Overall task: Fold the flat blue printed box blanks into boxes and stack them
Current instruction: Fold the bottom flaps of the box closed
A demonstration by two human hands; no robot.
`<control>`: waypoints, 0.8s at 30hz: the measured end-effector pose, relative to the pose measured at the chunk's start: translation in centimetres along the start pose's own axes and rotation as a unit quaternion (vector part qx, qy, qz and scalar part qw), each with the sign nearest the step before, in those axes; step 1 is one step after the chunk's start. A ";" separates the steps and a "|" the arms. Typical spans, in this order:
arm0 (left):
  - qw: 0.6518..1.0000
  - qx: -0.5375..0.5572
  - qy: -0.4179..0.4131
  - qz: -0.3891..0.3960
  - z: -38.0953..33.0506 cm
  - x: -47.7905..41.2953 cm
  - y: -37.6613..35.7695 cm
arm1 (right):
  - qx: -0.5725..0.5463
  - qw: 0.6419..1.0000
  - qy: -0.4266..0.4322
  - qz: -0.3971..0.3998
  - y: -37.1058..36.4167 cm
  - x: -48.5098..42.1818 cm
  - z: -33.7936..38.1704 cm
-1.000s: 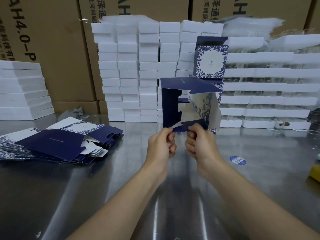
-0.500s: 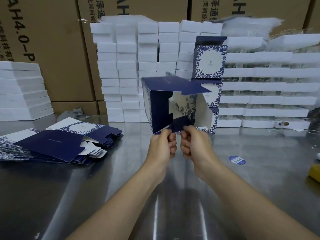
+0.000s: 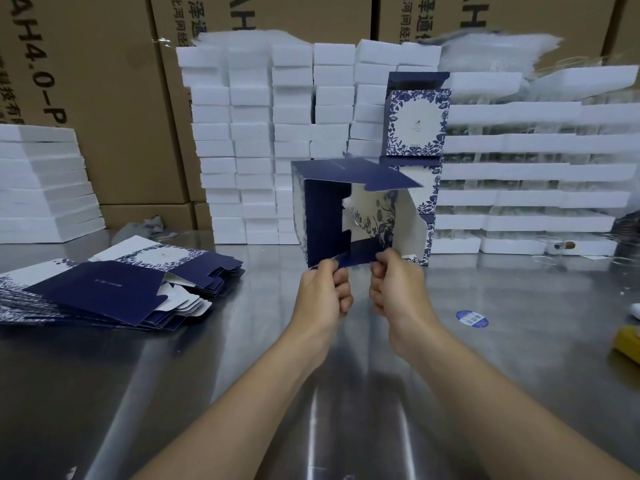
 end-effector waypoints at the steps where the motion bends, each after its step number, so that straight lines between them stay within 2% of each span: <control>1: 1.000 -0.006 -0.002 -0.002 0.0 0.1 0.0 | 0.011 1.000 0.009 -0.012 0.1 -0.1 -0.1; 5: 0.999 -0.039 -0.001 0.004 -0.1 0.3 0.3 | 0.024 0.998 0.034 -0.049 0.7 -0.2 0.0; 10: 0.999 -0.036 0.018 0.022 -0.1 0.3 0.2 | -0.020 0.999 0.000 -0.029 0.6 0.0 0.4; 17: 0.999 -0.025 0.029 0.031 0.1 0.1 0.4 | 0.021 0.999 -0.031 0.027 -0.6 0.6 -0.1; 24: 0.997 -0.051 0.048 0.045 0.3 0.1 0.2 | 0.044 0.999 0.004 0.024 -0.5 0.7 0.1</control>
Point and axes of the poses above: each hand's wrist, its own x-axis away from the middle knuckle, its own y-axis out of the back of the hand, z = x × y, the point moved 4 cm from there along -x, towards the middle knuckle, and after that the axes turned 3 degrees about -y, right-handed, at the moved point
